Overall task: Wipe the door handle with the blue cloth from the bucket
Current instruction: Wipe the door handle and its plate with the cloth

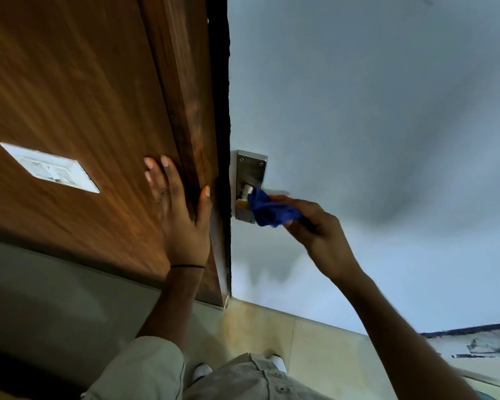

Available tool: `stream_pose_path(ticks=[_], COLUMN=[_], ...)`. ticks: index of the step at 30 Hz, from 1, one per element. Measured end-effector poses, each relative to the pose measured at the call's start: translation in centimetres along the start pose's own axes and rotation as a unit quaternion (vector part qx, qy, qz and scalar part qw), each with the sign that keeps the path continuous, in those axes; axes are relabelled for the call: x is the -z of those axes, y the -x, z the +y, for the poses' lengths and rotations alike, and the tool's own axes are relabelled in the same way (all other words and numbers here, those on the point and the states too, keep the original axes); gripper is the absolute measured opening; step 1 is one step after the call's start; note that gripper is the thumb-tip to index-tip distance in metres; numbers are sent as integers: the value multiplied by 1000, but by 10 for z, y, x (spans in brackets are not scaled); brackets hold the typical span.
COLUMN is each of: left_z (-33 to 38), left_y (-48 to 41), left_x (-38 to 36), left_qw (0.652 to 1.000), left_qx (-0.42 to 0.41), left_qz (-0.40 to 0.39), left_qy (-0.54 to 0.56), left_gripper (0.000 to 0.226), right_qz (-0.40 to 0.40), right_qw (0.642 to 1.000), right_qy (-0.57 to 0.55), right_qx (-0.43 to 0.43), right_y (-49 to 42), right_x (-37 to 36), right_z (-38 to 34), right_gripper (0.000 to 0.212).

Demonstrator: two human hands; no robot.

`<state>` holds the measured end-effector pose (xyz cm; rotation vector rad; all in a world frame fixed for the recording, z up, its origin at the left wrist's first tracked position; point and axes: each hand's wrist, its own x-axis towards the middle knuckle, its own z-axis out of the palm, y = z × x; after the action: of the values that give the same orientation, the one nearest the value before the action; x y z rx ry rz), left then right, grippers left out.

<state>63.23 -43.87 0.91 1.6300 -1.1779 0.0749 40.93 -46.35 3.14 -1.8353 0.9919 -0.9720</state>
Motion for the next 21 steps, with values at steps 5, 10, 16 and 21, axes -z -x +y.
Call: stream_pose_path(ticks=[5,10,16,21], left_z=[-1,0,-1,0], left_y=[-1,-1,0,0], left_x=[4,4,5,6], left_qw=[1000,1000,1000,1000], left_qx=[6,3,3,0], left_qz=[5,10,15,19], left_qy=[-2,-1,-5,-5], left_gripper=[73,73,73,73], right_qz=[114,174,219,149], right_qw=[919,805,722,716], right_qy=[-344,-529,-610,-626], right_qx=[-158,-207,-241,-270], right_y=[18,33,40,28], right_x=[-3,-27,-51,-74], right_z=[9,0,-12,-25], right_gripper=[30,41,41,38])
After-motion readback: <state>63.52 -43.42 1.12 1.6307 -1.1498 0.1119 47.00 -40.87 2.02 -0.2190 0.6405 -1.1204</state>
